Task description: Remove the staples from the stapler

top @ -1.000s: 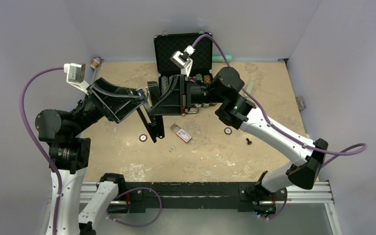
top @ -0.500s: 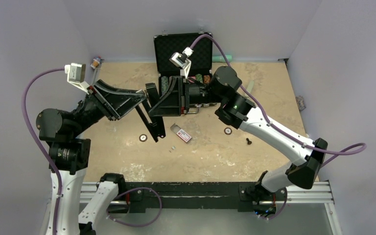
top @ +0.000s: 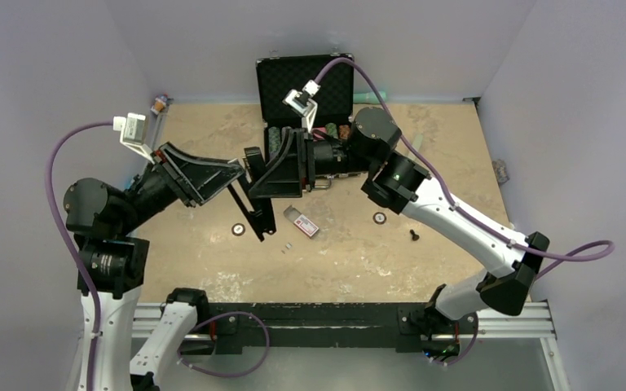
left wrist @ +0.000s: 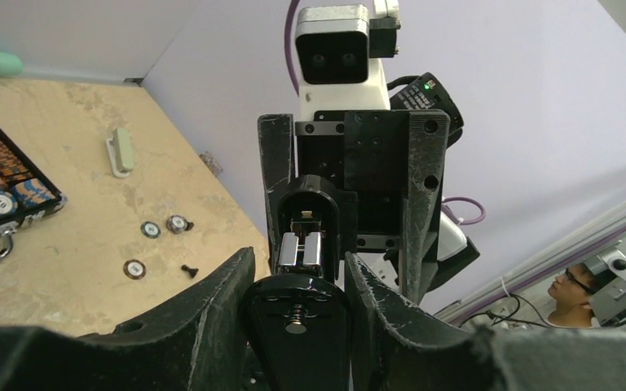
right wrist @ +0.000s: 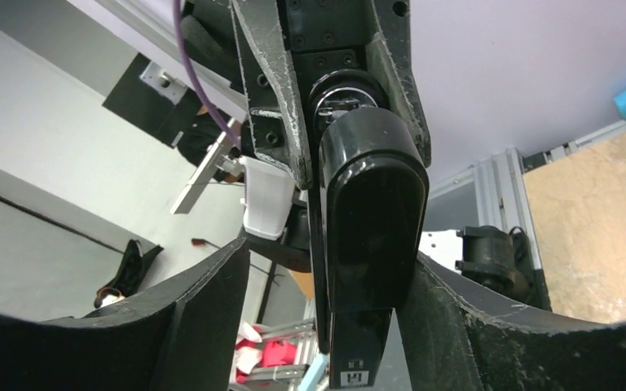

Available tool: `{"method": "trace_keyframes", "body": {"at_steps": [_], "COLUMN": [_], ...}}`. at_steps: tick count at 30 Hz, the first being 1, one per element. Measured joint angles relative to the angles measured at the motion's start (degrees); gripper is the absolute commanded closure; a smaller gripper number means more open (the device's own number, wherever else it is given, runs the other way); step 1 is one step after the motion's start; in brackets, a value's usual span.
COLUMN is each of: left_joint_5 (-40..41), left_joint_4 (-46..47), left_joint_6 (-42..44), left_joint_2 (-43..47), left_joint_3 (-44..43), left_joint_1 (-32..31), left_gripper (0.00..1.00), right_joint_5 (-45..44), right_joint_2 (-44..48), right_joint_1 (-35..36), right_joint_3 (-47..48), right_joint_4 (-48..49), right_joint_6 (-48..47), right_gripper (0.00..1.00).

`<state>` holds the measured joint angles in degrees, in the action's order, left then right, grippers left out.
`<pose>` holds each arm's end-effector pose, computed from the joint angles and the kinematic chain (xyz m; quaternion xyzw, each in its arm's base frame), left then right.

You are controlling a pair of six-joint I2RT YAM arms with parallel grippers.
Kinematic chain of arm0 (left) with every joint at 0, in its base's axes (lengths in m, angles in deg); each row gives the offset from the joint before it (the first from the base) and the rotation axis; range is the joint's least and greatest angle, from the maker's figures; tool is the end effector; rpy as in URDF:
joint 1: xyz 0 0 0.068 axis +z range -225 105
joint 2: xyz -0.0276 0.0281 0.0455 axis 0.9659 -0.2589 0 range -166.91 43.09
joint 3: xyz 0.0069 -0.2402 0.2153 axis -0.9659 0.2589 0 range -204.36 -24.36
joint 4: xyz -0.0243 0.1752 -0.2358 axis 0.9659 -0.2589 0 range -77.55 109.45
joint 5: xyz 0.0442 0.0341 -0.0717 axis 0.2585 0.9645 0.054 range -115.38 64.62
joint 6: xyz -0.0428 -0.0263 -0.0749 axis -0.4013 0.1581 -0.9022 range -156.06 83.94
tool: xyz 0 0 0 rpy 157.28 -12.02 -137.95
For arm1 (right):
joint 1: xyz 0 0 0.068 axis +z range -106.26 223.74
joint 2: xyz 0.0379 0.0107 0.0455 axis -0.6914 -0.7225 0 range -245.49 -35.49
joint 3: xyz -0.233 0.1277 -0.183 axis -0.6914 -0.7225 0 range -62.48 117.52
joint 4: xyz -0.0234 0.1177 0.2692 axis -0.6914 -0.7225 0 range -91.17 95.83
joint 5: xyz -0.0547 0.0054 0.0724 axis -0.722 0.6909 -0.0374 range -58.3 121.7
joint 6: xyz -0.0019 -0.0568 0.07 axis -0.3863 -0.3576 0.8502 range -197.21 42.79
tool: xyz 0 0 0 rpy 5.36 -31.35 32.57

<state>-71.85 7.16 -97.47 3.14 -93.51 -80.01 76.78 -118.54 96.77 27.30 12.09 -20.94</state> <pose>0.1120 -0.0684 0.5426 0.0208 0.6320 -0.6009 0.4890 0.1833 0.3384 0.5483 -0.2837 0.5832 0.7276 0.2235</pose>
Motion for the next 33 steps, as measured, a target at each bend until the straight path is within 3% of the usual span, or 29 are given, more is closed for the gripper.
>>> {"method": "trace_keyframes", "body": {"at_steps": [9, 20, 25, 33], "left_joint_5": [0.7, 3.8, 6.6, 12.8], "left_joint_4": [-12.1, -22.5, -26.7, -30.6], "left_joint_6": [6.4, 13.3, 16.7, 20.6], "left_joint_2": [1.4, 4.9, 5.3, 3.4], "left_joint_3": [-1.8, 1.0, 6.1, 10.0], "left_joint_1": [0.0, 0.0, 0.0, 0.0], "left_gripper": [1.00, 1.00, 1.00, 1.00], "right_joint_5": [-5.8, -9.9, -9.8, -10.9], "right_joint_2": [3.3, 3.8, 2.8, -2.4], "right_joint_1": [-5.7, -8.0, -8.0, -8.0], "right_joint_3": [2.3, 1.9, 0.9, 0.9], "right_joint_4": [-13.4, -21.3, -22.2, -23.6], "right_joint_6": [-7.5, -10.7, -10.4, -9.4], "right_gripper": [0.28, 0.37, 0.46, 0.72]}}
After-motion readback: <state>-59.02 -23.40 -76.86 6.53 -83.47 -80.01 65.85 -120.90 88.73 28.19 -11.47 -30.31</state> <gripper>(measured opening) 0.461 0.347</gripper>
